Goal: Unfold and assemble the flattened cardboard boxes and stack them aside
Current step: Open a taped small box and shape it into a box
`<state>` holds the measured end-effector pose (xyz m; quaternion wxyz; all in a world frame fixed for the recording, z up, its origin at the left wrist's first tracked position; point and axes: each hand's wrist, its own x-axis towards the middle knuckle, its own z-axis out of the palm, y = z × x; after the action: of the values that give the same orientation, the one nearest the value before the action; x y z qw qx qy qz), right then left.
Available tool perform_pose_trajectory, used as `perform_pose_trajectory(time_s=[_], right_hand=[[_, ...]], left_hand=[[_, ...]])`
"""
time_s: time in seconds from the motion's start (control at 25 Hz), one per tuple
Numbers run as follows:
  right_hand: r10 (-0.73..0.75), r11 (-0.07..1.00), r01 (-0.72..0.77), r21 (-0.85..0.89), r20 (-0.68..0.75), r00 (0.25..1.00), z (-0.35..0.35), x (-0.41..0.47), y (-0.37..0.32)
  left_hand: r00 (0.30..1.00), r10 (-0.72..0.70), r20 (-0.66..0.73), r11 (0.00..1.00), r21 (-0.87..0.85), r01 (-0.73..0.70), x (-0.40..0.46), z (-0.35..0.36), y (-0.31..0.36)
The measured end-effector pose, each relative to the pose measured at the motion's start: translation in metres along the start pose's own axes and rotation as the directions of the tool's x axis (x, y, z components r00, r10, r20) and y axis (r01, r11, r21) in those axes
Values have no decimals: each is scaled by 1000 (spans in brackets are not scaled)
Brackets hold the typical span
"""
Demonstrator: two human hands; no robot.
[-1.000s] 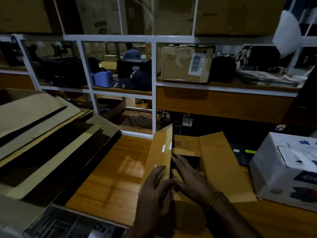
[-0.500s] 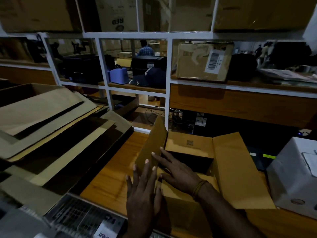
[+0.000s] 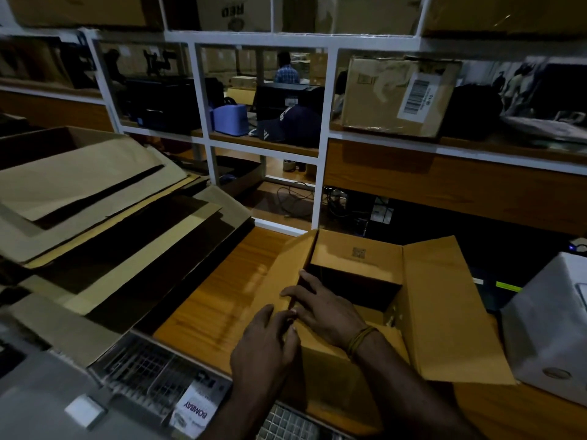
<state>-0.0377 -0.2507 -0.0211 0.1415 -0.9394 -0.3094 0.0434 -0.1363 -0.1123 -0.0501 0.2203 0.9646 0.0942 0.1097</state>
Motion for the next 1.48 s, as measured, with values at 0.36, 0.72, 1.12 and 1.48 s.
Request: perform_pose_trajectory(time_s=[0.36, 0.72, 1.12, 1.48], right_hand=[[66, 998, -66, 15, -45, 997, 3, 4, -4], [421, 905, -424, 39, 77, 904, -42, -42, 34], [226, 974, -214, 79, -470, 853, -59, -101, 5], [257, 964, -255, 74, -503, 825, -77, -156, -52]], left_hand=[[994, 77, -82, 939, -328, -100, 9, -9, -7], [964, 153, 218, 988, -57, -144, 20, -26, 9], [963, -68, 261, 626, -740, 245, 33, -62, 44], [790, 101, 604, 710, -601, 368, 21, -83, 27]])
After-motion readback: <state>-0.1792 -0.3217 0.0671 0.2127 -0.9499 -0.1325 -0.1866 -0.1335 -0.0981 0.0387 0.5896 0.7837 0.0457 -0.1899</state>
